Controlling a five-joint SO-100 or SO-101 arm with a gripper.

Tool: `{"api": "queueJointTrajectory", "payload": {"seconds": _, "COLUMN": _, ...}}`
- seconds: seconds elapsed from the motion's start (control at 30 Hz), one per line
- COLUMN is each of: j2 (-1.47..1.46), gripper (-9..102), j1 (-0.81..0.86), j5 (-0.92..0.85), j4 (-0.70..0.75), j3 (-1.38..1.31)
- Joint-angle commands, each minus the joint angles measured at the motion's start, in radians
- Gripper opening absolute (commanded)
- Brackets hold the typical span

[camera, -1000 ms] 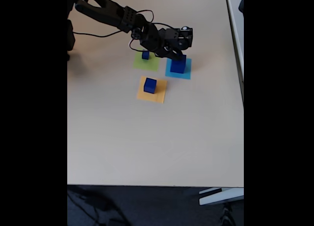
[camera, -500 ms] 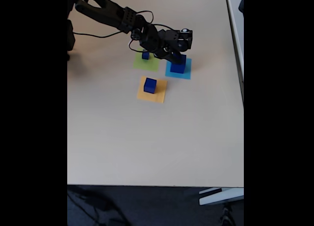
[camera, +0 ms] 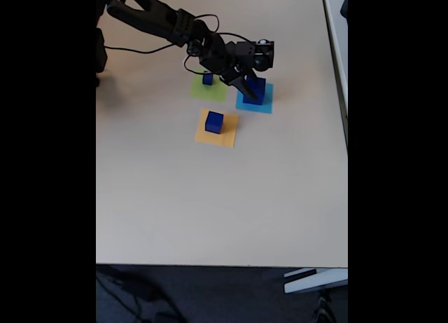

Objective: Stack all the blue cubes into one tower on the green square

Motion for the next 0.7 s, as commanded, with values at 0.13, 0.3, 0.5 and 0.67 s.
{"api": "queueJointTrajectory", "payload": {"seconds": 0.13, "j2": 0.17, "gripper": 32, "j1": -0.057, "j5": -0.078, "j4": 0.224, "j3": -0.284}}
{"api": "queueJointTrajectory", "payload": {"seconds": 0.3, "j2": 0.232, "gripper": 31, "j1": -0.117, "j5": -0.012, "j4": 0.281, "j3": -0.331}}
{"api": "queueJointTrajectory", "payload": {"seconds": 0.5, "j2": 0.298, "gripper": 30, "j1": -0.179, "j5": 0.279, "j4": 0.339, "j3": -0.169}}
{"api": "queueJointTrajectory", "payload": {"seconds": 0.67, "j2": 0.35, "gripper": 33, "j1": -0.227, "j5": 0.39, "j4": 0.341, "j3": -0.041}}
